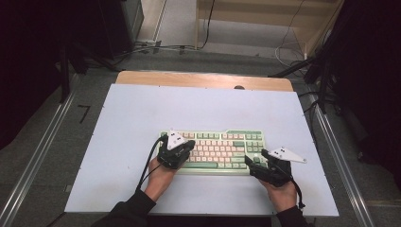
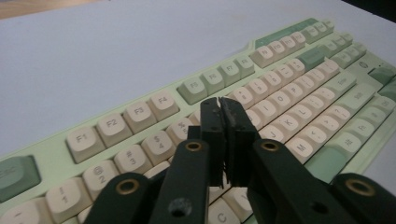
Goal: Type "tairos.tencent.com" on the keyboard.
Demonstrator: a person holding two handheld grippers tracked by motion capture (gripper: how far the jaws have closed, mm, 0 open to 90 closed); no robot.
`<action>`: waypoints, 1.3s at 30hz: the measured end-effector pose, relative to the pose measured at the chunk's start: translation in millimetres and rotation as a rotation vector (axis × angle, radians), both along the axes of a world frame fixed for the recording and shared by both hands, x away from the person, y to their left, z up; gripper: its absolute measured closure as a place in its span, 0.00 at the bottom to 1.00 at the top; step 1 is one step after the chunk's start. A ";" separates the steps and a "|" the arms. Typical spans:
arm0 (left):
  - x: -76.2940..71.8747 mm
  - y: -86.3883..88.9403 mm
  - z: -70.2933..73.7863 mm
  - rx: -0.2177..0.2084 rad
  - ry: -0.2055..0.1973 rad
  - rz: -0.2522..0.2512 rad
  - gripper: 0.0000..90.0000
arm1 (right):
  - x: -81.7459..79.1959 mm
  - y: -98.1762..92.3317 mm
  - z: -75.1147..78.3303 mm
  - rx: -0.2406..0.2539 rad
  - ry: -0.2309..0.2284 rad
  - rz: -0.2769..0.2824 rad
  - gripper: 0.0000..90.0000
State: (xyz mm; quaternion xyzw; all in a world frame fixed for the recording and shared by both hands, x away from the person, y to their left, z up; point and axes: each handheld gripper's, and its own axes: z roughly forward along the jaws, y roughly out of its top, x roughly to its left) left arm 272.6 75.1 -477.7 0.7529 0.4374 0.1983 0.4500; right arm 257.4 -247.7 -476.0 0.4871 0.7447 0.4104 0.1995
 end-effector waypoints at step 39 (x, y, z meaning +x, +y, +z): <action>-11.6 43.2 -14.1 0.074 0.121 0.126 1.00 | 17.1 28.5 0.7 -0.003 0.001 0.097 0.29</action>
